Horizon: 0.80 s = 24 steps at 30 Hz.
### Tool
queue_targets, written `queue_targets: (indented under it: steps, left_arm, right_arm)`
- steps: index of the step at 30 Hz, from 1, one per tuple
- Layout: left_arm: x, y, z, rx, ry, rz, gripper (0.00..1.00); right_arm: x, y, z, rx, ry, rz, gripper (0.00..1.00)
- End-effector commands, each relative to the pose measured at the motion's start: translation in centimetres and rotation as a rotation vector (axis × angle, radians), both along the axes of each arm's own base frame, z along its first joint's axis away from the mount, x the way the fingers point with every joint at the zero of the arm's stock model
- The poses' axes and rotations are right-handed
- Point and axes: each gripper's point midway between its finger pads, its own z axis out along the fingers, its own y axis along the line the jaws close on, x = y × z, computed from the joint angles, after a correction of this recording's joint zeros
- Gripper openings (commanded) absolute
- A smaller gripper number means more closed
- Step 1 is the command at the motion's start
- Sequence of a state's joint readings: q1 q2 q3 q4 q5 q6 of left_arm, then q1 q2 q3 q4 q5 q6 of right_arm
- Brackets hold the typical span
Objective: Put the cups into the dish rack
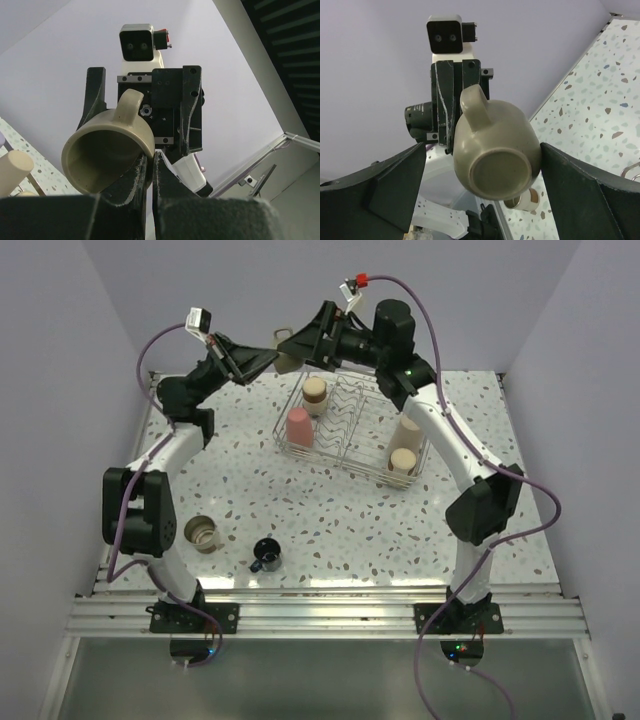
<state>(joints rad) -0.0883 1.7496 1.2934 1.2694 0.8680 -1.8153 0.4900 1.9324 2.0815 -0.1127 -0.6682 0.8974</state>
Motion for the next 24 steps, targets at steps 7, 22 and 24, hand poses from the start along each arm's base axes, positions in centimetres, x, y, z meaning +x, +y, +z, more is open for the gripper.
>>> queue_targets:
  steps: [7, 22, 24]
  left_arm:
    - [-2.5, -1.3, 1.5, -0.021, -0.190, -0.003, 0.00]
    - [-1.0, 0.2, -0.6, 0.029, -0.102, 0.080, 0.70]
    - [-1.2, 0.3, -1.7, 0.045, -0.075, 0.079, 0.74]
  right_arm:
    - [-0.4, -0.1, 2.7, 0.039, -0.057, 0.013, 0.58]
    - [1.5, -2.5, 1.4, -0.016, -0.035, -0.077, 0.00]
    - [2.7, -4.1, 0.4, -0.042, -0.008, -0.122, 0.00]
